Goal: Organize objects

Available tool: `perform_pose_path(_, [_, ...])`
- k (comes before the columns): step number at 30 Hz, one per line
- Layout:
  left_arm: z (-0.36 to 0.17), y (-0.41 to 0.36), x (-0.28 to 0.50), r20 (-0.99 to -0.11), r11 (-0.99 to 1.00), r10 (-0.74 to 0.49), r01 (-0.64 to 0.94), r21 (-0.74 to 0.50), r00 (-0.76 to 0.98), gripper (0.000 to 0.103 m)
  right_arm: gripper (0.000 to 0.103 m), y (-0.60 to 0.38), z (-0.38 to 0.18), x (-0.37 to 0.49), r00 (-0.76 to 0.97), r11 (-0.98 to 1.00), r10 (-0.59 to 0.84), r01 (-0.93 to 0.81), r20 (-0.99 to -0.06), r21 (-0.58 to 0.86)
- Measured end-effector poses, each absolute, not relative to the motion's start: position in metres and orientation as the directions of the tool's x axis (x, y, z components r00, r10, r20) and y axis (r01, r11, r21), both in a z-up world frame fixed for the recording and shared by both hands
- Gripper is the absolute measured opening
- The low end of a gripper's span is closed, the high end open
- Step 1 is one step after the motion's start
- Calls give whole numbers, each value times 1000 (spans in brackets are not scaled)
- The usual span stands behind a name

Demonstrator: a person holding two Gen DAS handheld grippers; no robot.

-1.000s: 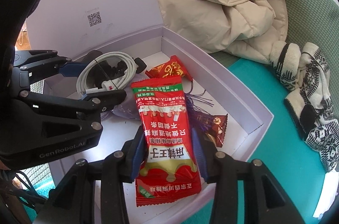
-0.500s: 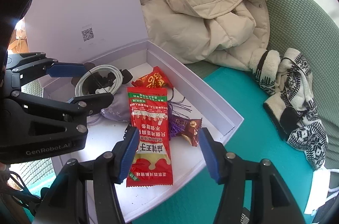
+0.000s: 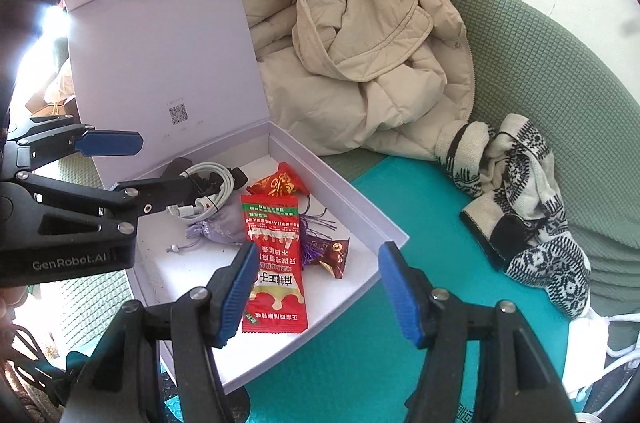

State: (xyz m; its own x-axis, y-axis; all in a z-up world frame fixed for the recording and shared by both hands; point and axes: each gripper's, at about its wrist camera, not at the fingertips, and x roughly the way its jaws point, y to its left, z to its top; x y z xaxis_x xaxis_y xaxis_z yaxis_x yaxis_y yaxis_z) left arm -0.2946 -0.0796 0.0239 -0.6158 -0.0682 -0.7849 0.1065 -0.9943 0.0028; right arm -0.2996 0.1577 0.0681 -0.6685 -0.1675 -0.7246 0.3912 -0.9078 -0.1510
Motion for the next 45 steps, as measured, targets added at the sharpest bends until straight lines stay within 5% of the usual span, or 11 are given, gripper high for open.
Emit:
perform_pose_path(24, [114,-52,-185,-696,-978,-184,204,55,-694,79,72,179,123,-203,-754,-905,-201,387,-625,-176])
perform_pose_path(45, [85,-27,-96,-724,-969,-189,245,28,-664,80,72,185,99,-127,-739,-915,-206,378,-642,-141])
